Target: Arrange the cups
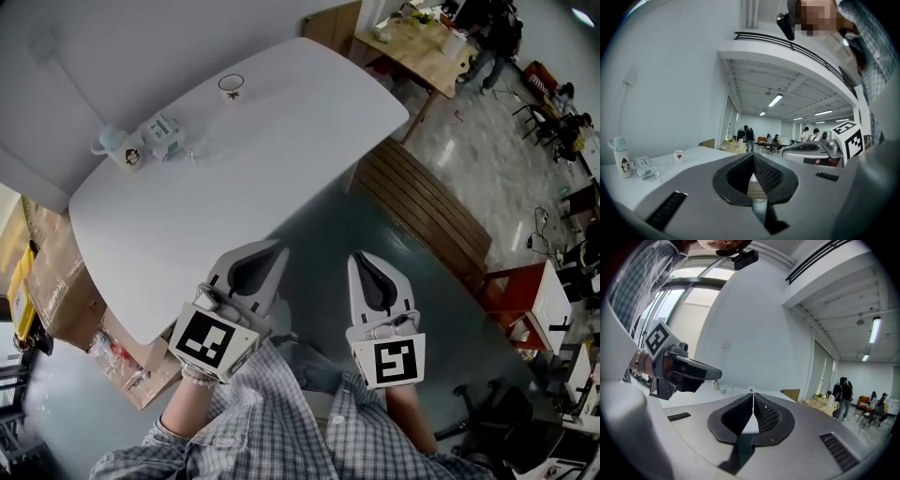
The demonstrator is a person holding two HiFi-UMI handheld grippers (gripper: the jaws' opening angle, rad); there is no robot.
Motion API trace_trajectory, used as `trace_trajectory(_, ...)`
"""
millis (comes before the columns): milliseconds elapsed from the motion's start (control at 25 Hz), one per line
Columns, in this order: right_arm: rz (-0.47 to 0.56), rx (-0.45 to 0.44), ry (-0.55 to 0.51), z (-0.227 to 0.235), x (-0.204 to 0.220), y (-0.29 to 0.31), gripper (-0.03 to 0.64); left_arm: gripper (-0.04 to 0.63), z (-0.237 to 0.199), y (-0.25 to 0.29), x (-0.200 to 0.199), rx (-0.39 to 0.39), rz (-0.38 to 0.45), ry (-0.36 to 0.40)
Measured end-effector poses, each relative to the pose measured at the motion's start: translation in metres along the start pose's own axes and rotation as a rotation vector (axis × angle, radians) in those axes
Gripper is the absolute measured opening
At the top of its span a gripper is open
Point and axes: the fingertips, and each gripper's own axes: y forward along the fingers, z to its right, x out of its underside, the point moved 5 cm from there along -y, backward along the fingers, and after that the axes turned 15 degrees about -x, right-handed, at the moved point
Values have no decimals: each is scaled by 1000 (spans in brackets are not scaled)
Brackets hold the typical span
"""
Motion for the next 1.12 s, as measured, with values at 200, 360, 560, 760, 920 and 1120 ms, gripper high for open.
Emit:
trace_trajectory(200, -22, 3, -61, 26, -7, 25, 23, 8, -12, 38, -9, 19, 14, -9)
trace_trajectory(360, -7, 6, -97, 44, -20, 52, 23, 8, -34, 62, -19, 17, 24, 2)
trace_trajectory(560, -7, -5, -101, 63, -30, 91, 23, 8, -70, 88, -27, -8, 15, 9)
trace_trajectory(760, 11, -38, -84, 76, -40, 130, 23, 8, -102, 106, -36, -42, 28, 6)
trace_trajectory(920, 32, -76, -102, 77, -50, 163, 23, 8, -129, 112, -39, -74, 39, 8)
trace_trajectory(1120, 33, -135, -97, 70, -53, 194, 23, 8, -156, 115, -33, -121, 32, 3)
